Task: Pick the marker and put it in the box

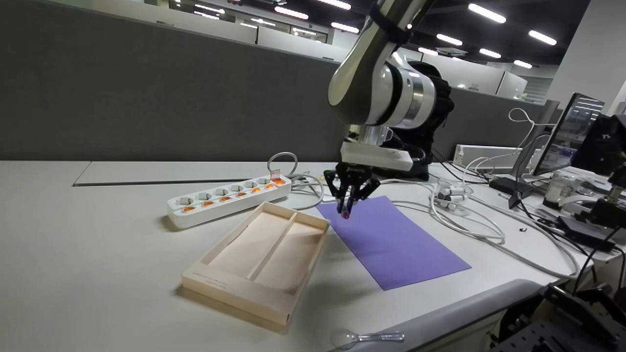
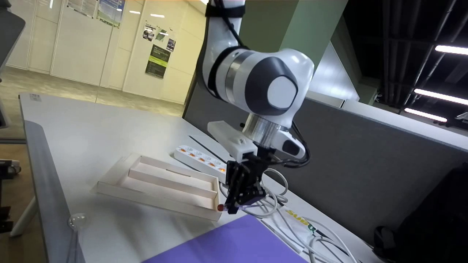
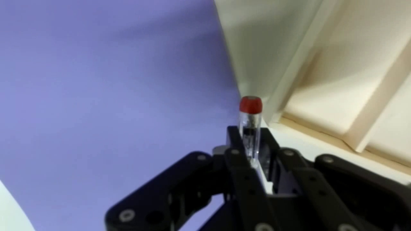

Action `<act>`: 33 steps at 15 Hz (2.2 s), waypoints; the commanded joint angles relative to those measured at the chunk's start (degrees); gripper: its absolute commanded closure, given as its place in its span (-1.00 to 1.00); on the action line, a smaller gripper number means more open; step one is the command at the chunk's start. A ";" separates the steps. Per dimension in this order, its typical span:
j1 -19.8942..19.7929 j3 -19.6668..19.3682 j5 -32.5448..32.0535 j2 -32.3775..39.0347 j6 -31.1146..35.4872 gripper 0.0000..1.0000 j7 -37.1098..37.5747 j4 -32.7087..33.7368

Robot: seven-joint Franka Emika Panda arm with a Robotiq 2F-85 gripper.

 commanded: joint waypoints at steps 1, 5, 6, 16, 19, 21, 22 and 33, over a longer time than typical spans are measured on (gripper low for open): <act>3.55 -0.07 -0.30 -2.84 -0.87 0.91 4.31 0.19; 8.42 -2.06 -2.13 -1.10 0.47 0.91 12.20 0.72; 9.31 -2.33 -1.71 -0.55 1.16 0.91 14.12 0.69; 18.10 -5.25 0.59 6.66 4.24 0.91 30.00 2.01; 18.42 -4.76 1.13 7.06 4.71 0.91 31.67 2.33; 17.90 -4.15 1.85 6.84 4.03 0.14 31.82 2.49; 17.46 -3.75 2.25 6.70 3.78 0.12 31.73 2.51; 3.09 9.36 16.71 -0.18 -4.82 -1.00 18.87 1.48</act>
